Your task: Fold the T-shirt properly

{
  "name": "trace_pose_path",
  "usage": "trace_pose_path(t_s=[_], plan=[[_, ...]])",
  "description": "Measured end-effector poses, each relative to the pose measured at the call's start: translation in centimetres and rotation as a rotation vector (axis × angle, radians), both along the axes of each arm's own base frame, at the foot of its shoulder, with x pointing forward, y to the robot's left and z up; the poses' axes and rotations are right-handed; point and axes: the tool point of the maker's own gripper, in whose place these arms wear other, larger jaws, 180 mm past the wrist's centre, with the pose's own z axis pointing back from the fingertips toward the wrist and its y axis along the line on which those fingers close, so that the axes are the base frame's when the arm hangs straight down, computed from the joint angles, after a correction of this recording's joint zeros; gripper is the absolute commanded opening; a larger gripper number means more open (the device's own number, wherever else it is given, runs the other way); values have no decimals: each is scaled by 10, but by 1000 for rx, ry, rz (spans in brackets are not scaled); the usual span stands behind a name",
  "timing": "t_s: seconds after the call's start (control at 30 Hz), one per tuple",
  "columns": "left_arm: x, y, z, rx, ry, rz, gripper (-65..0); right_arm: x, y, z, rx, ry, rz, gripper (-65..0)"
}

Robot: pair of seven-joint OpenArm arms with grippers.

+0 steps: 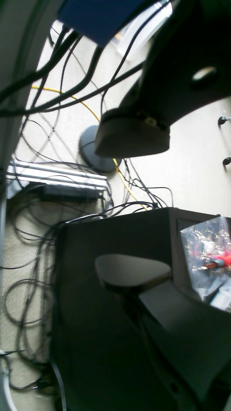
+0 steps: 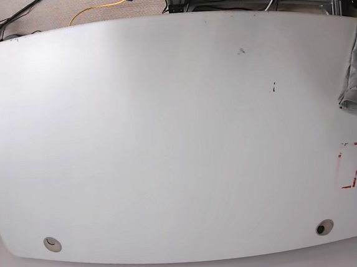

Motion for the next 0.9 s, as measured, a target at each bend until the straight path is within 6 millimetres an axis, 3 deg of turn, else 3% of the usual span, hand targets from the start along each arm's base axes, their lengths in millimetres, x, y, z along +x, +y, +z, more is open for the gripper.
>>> trace_pose_path(t_s=[0.2, 0.3, 0.5, 0.77, 0.9], plan=[[24, -2, -4, 27, -18, 5, -222, 11, -7, -22, -70, 86, 54, -411], [35, 5, -7, 70, 23, -20, -222, 22, -4, -27, -76, 99, 101, -411], [64, 9, -10, 88, 9, -36, -222, 41, -16, -30, -115, 82, 115, -411], [46, 10, -11, 86, 68, -35, -221, 44, -20, -30, -121, 82, 120, -411], [46, 10, -11, 88, 69, -34, -221, 43, -25, -30, -129, 85, 124, -411]])
